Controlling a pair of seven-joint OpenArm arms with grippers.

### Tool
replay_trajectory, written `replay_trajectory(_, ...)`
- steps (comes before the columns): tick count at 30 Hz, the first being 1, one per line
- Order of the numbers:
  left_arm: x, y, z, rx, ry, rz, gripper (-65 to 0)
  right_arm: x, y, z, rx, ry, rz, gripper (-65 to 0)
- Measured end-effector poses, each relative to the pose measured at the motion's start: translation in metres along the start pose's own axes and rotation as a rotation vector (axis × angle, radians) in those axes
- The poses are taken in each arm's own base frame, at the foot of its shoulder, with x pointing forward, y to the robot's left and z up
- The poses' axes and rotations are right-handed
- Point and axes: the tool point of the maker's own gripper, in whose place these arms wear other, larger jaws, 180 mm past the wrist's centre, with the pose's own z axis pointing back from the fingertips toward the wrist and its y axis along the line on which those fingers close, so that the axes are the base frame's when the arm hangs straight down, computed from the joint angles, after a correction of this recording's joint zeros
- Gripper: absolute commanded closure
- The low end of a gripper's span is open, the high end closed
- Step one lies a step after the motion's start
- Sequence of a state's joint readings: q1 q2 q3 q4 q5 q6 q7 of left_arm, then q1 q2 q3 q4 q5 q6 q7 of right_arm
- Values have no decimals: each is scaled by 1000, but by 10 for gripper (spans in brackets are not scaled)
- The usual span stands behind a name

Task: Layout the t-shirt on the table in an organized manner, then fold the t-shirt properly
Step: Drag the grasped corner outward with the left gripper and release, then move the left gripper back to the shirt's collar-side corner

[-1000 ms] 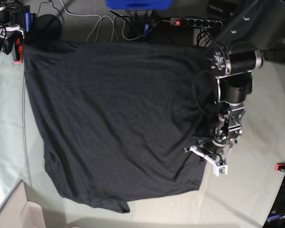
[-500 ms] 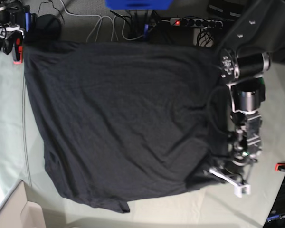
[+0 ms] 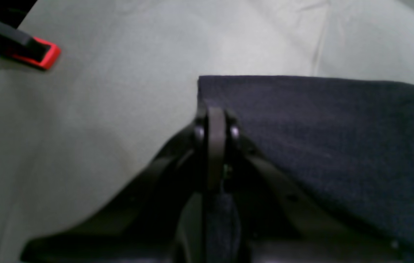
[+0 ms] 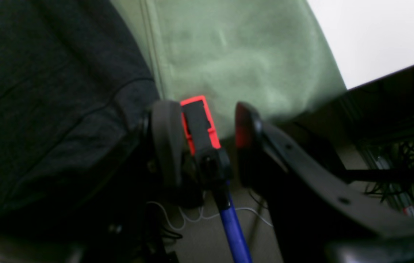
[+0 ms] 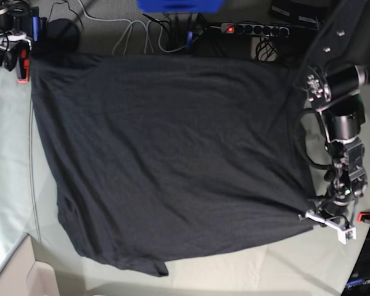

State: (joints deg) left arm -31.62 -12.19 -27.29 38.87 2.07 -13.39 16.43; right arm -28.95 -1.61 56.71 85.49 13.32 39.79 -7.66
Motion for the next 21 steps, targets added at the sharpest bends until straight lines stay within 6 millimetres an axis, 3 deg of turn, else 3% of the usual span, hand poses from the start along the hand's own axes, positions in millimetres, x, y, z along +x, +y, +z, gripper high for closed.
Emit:
replay_trajectory(9,12,-3,-2,-3,-21,5,-2,0,0,0,0,0,0,-248)
replay_trajectory(21,101,-17,-2,-24,-215,26,-2,1,0,0,0,-3,1,-252)
